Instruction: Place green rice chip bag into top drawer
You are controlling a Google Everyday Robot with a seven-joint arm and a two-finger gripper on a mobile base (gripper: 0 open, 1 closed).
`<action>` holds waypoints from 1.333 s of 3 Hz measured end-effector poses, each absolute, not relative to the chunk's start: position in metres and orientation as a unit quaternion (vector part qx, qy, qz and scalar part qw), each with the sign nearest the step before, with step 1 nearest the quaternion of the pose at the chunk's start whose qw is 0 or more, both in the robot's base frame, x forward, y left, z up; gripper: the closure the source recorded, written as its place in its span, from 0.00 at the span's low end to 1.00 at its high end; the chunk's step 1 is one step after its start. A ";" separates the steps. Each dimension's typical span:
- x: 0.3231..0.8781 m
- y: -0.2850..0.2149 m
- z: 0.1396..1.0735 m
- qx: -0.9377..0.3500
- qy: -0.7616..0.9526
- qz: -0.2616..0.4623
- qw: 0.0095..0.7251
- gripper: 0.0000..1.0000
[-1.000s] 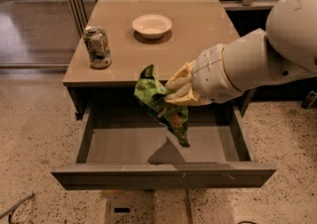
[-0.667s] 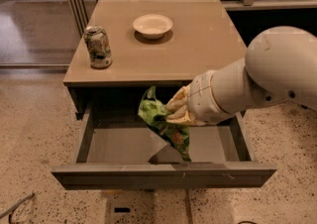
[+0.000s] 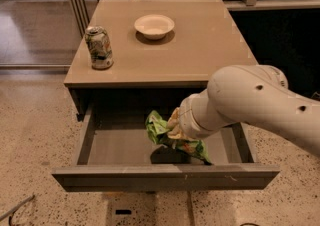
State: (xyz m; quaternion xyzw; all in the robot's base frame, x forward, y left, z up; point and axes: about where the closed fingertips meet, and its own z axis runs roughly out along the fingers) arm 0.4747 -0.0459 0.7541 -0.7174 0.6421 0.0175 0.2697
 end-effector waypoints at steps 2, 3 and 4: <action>0.494 -0.024 0.716 -0.737 0.636 -0.045 0.224 1.00; 0.494 -0.024 0.716 -0.737 0.636 -0.045 0.224 1.00; 0.493 -0.023 0.717 -0.744 0.625 -0.049 0.231 1.00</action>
Offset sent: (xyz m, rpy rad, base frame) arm 0.0099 0.0142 -0.0338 -0.1064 -0.0112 0.0059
